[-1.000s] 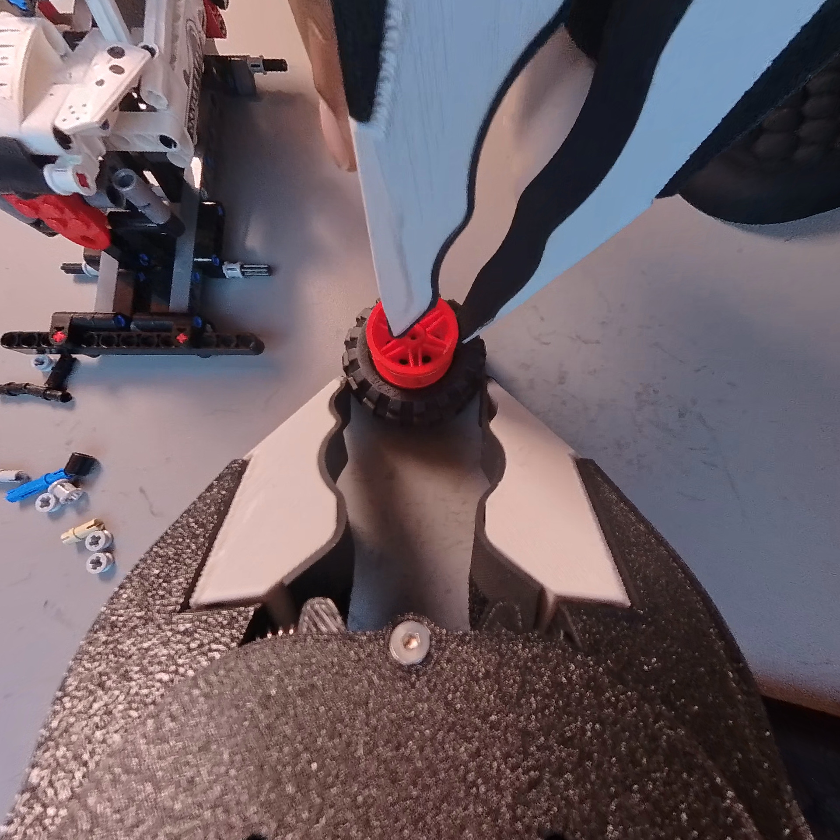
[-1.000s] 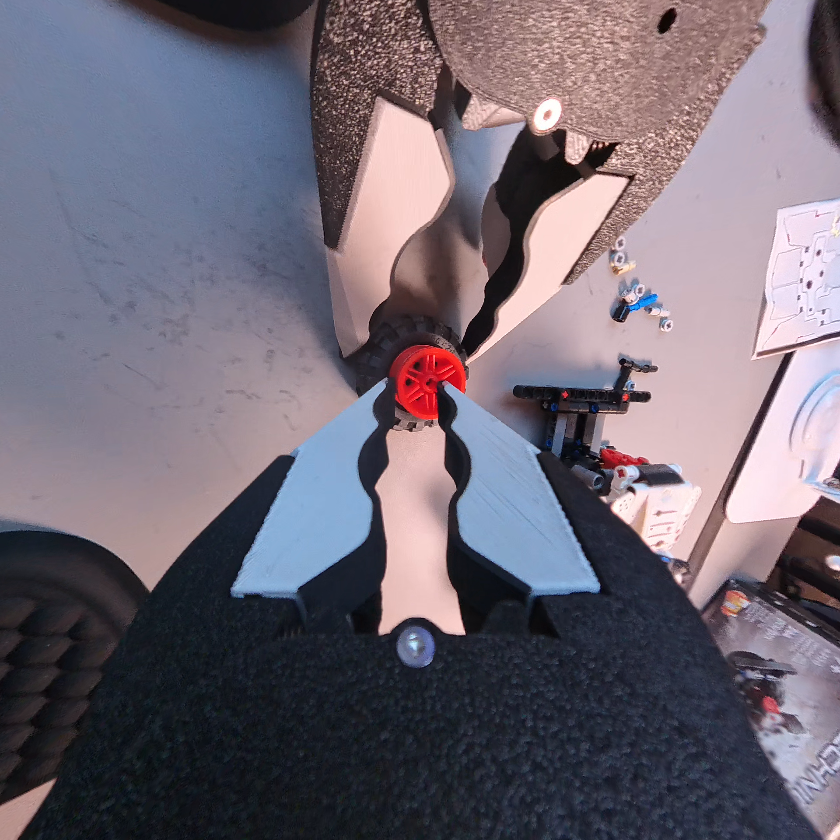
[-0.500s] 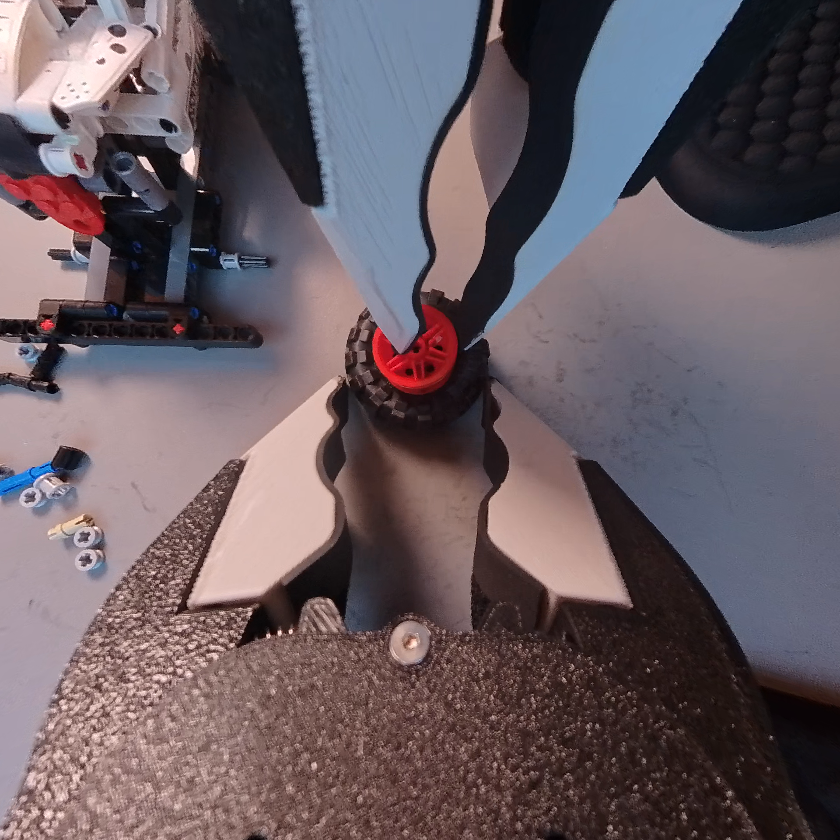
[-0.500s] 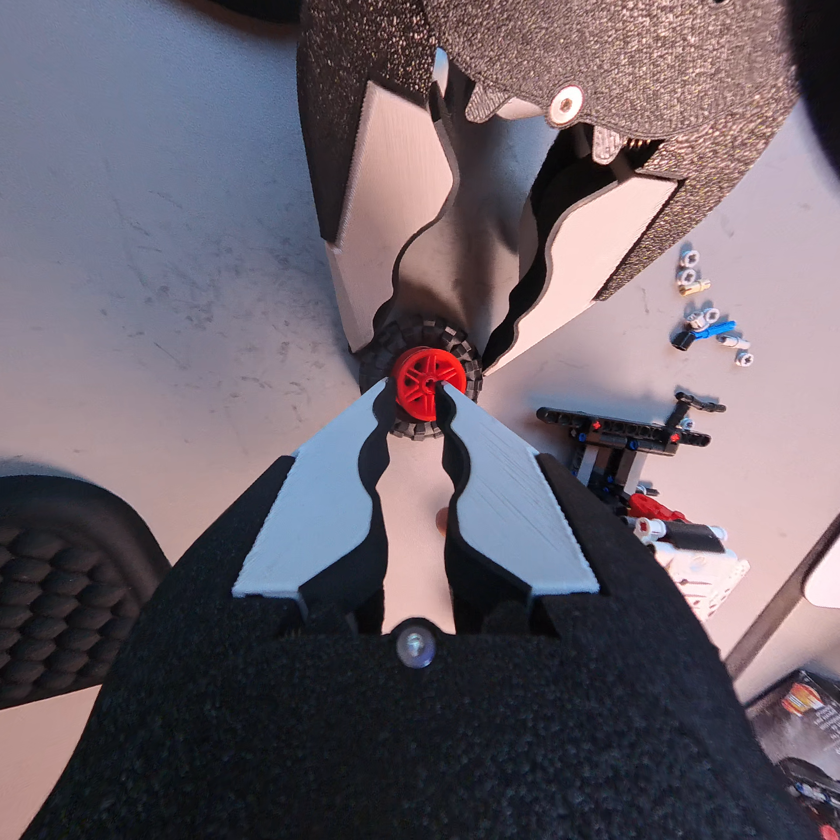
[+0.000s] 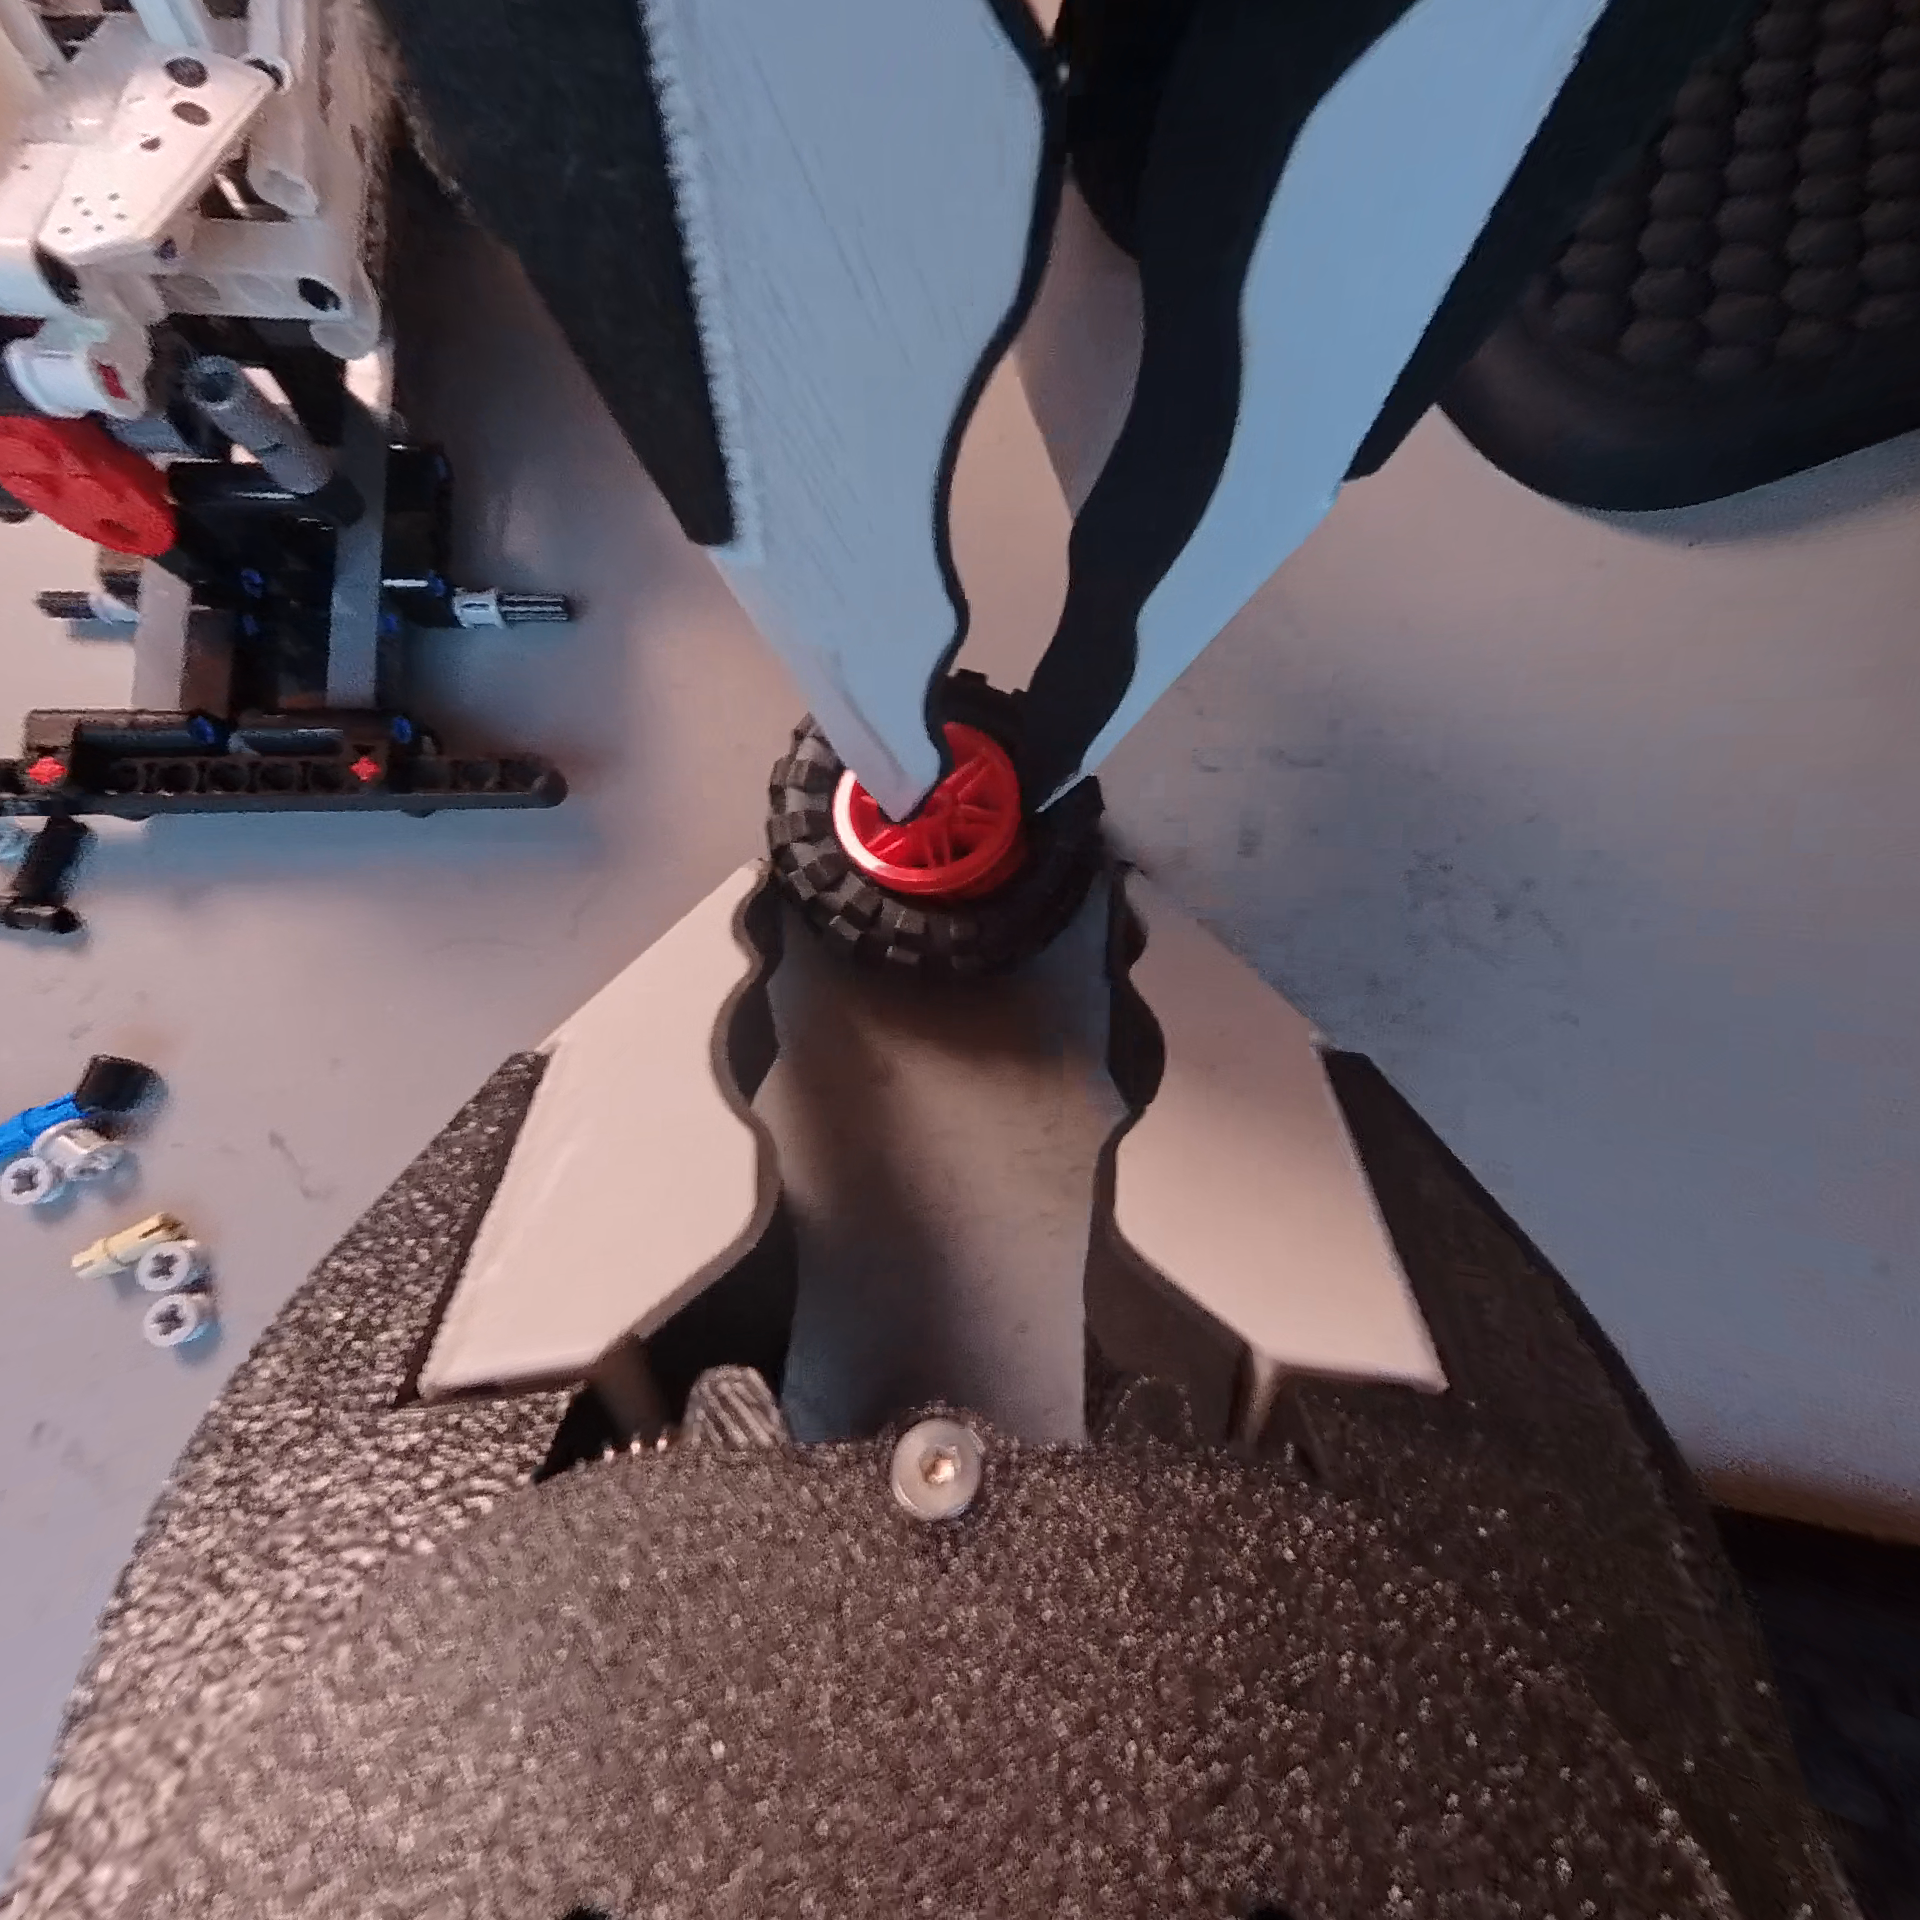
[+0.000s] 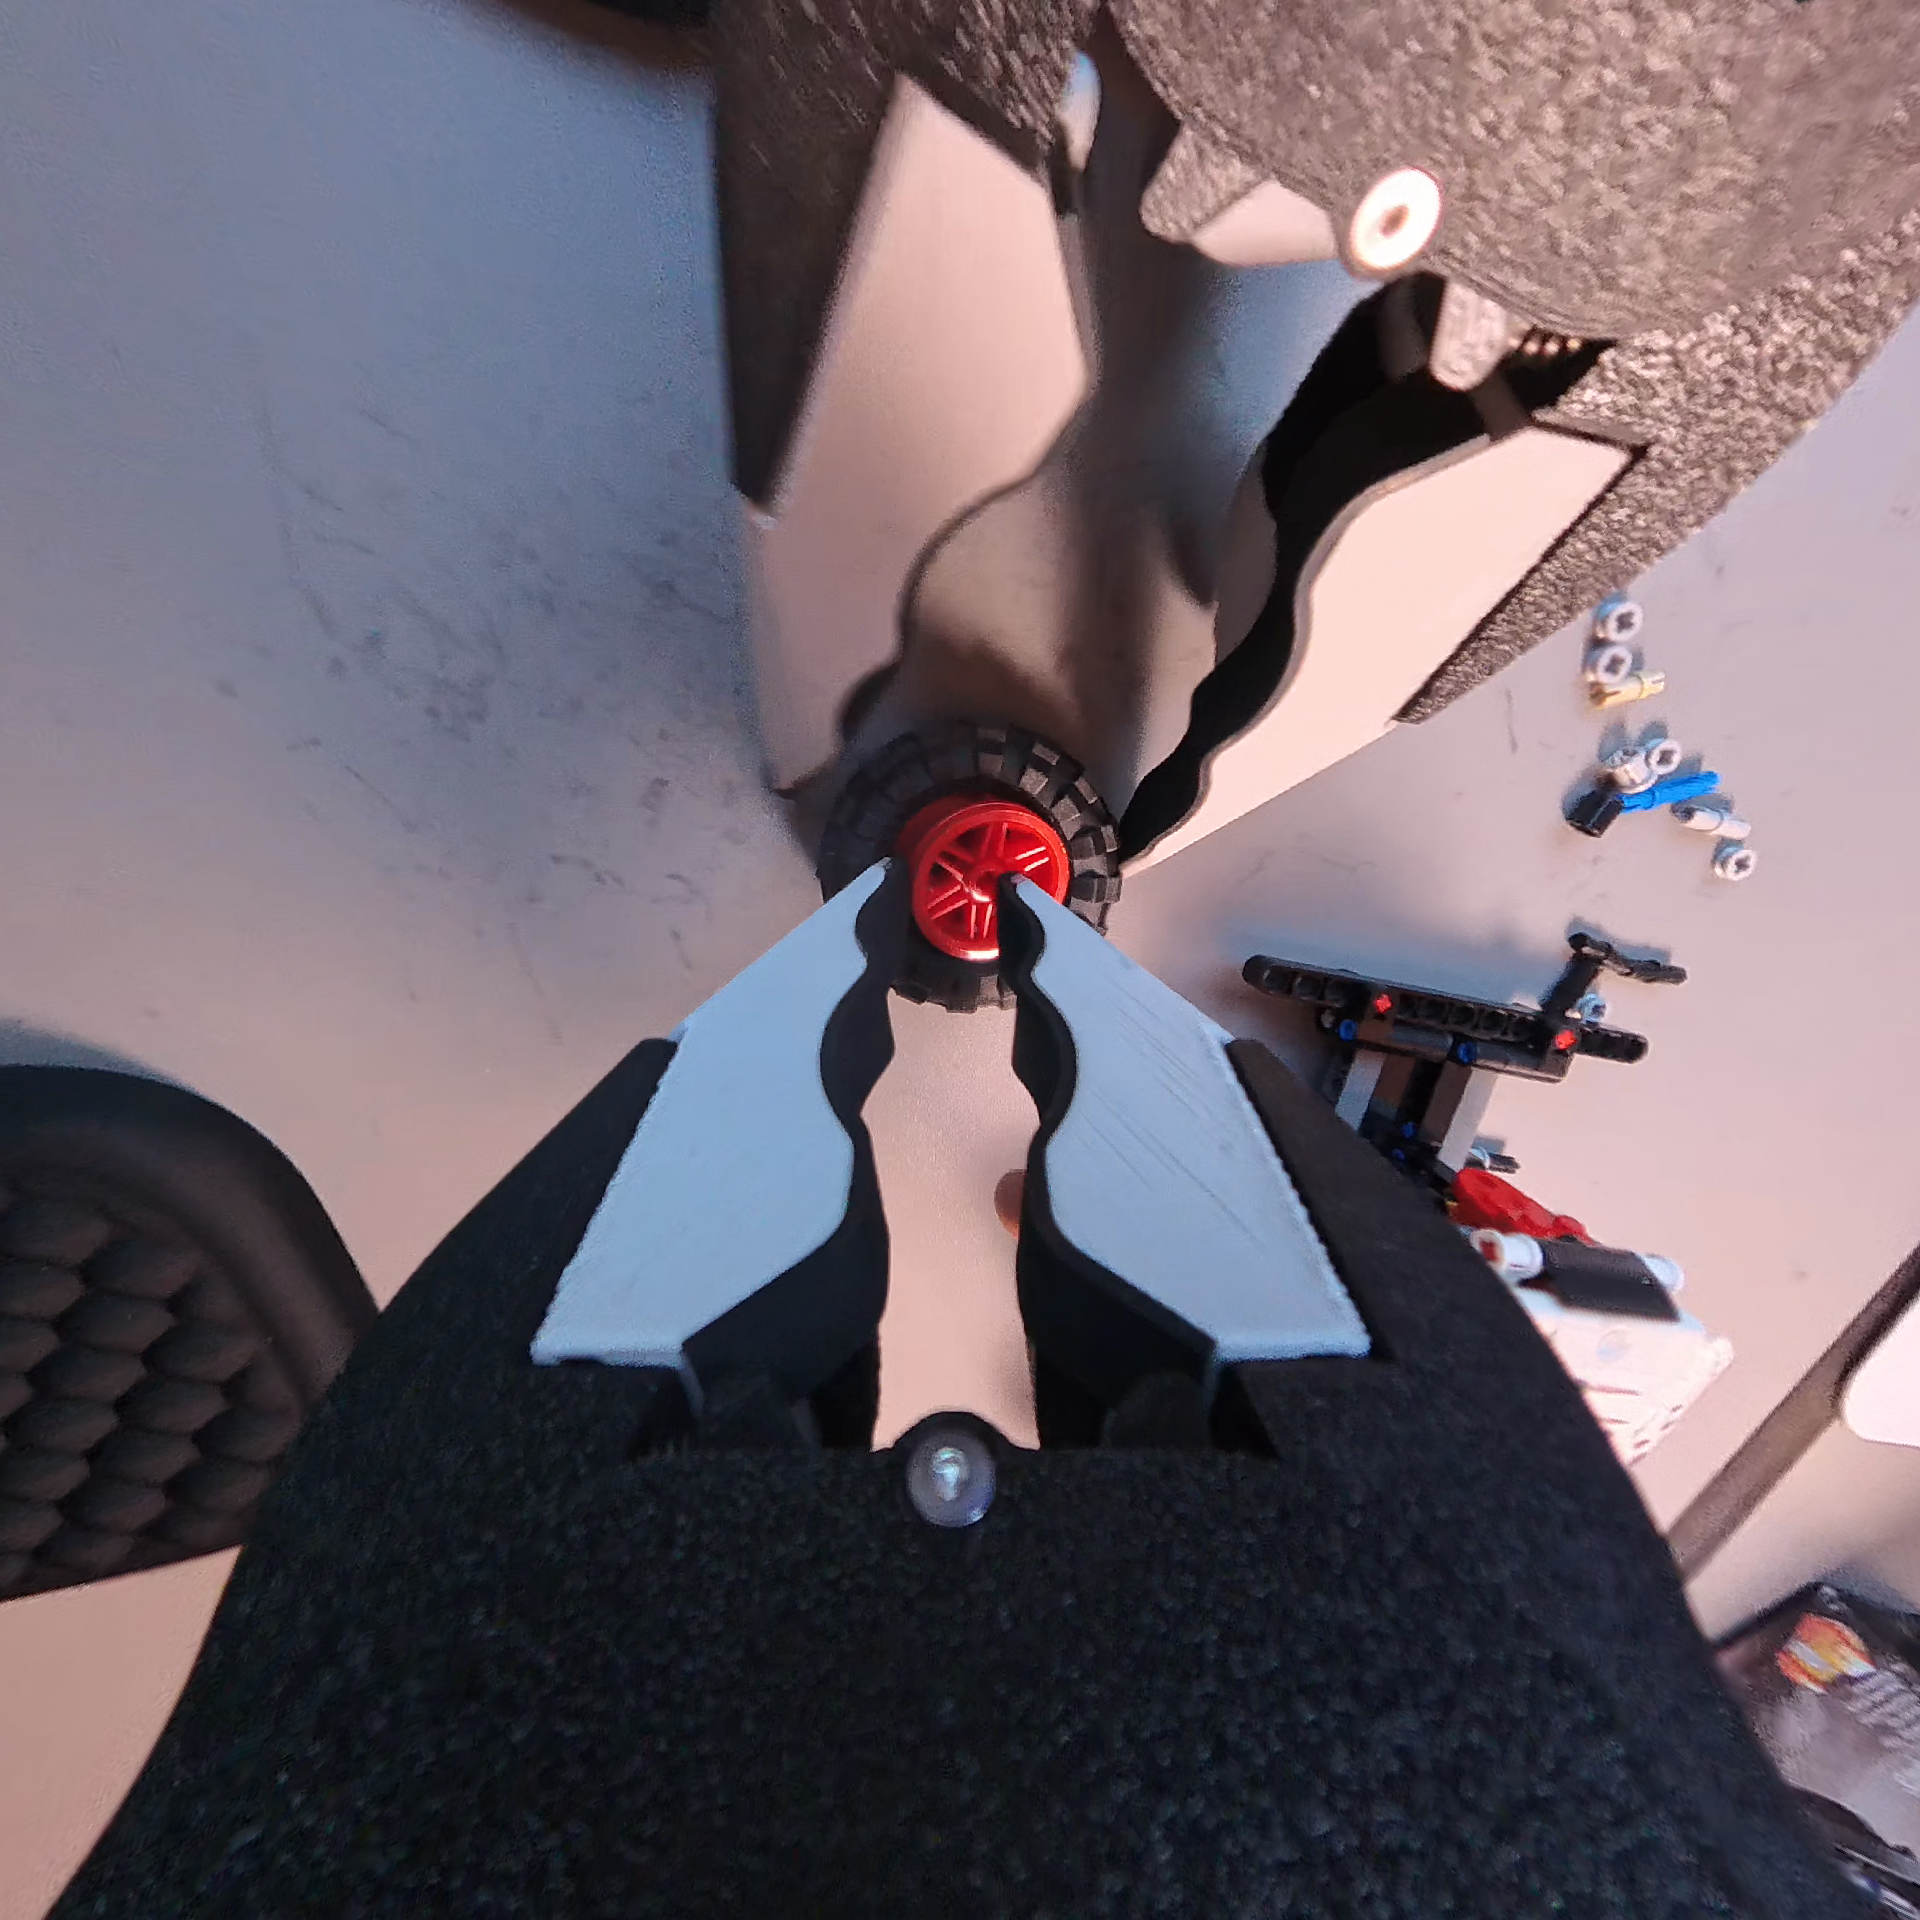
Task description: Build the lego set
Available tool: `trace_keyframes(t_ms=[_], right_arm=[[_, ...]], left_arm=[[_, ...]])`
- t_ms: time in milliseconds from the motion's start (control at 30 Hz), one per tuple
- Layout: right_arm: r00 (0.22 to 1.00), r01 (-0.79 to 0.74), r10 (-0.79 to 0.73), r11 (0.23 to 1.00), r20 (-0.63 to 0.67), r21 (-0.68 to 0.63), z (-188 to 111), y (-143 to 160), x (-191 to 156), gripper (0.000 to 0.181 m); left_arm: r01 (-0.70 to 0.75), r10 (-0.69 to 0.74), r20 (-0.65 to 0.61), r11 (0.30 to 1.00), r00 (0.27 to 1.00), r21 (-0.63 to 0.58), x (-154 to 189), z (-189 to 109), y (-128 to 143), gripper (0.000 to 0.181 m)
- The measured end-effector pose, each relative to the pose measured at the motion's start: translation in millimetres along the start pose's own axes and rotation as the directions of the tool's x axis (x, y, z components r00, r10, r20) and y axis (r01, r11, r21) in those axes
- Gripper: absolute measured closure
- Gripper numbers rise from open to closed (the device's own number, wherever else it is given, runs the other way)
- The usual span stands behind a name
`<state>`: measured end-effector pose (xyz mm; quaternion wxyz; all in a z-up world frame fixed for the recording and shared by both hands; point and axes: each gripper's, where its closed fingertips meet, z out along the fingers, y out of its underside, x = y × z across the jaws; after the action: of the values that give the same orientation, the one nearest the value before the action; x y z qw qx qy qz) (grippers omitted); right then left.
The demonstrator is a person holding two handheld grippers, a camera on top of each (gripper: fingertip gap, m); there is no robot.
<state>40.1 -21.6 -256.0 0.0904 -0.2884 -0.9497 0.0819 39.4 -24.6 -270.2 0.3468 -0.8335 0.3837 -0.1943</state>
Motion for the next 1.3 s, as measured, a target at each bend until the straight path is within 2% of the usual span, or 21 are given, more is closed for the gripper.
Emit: trace_keyframes(t_ms=[133,200,233,300,400,467,533,633,733,800,933,1033,1233,1300], right_arm=[[0.997,0.06,-0.058,0.997,0.048,-0.053,1,-2,1,0.167],[0.997,0.075,-0.074,0.995,0.013,-0.062,1,-1,1,0.166],[0.995,0.097,-0.098,0.994,-0.02,-0.058,1,-1,1,0.166],[0.981,0.174,-0.18,0.982,-0.076,-0.071,0,-2,-3,0.167],[0.956,0.266,-0.274,0.96,-0.102,-0.084,-2,-6,-6,0.167],[0.946,0.293,-0.298,0.954,-0.124,-0.057,-1,-6,-4,0.167],[0.967,0.214,-0.209,0.977,-0.147,0.019,-4,-5,-2,0.166],[0.993,-0.071,0.086,0.983,-0.085,0.168,-12,-5,0,0.161],[0.981,-0.156,0.18,0.952,-0.071,0.264,-23,-15,-2,0.165],[0.979,-0.127,0.157,0.97,-0.132,0.207,-16,-11,-1,0.169],[0.982,-0.076,0.098,0.988,-0.16,0.134,-9,-10,-5,0.174],[0.973,0.109,-0.104,0.994,-0.204,0.016,-5,-10,-9,0.178],[0.964,0.234,-0.239,0.971,-0.115,-0.054,-2,-13,-11,0.18],[0.975,0.202,-0.202,0.979,-0.09,-0.013,1,-15,-13,0.18]], left_arm=[[-0.001,0.001,-0.019,1.0,1.0,0.004,0,-3,2,0.123],[-0.031,0.031,-0.051,1.0,0.998,-0.001,7,-2,2,0.108],[-0.039,0.039,-0.043,0.999,0.998,-0.003,7,-2,3,0.107],[-0.035,0.035,0.011,0.999,0.999,-0.007,-1,-1,3,0.124],[-0.042,0.042,0.001,0.999,0.999,-0.007,0,-1,3,0.121],[-0.022,0.022,-0.023,1.0,0.999,0.0,1,-2,2,0.125],[-0.009,0.009,-0.032,1.0,0.999,0.007,1,-3,1,0.127],[-0.007,0.007,-0.031,1.0,0.999,0.007,2,-3,2,0.127],[-0.005,0.005,-0.033,1.0,0.999,0.008,2,-3,1,0.127],[-0.005,0.005,-0.032,1.0,0.999,0.008,2,-3,1,0.127],[0.015,-0.015,-0.043,1.0,0.999,0.007,2,-3,1,0.128],[0.06,-0.058,-0.098,0.998,0.993,0.012,4,-5,0,0.129],[0.138,-0.13,-0.216,0.99,0.968,0.025,4,-13,-2,0.134],[0.148,-0.133,-0.226,0.988,0.965,0.053,3,-17,-4,0.14]])
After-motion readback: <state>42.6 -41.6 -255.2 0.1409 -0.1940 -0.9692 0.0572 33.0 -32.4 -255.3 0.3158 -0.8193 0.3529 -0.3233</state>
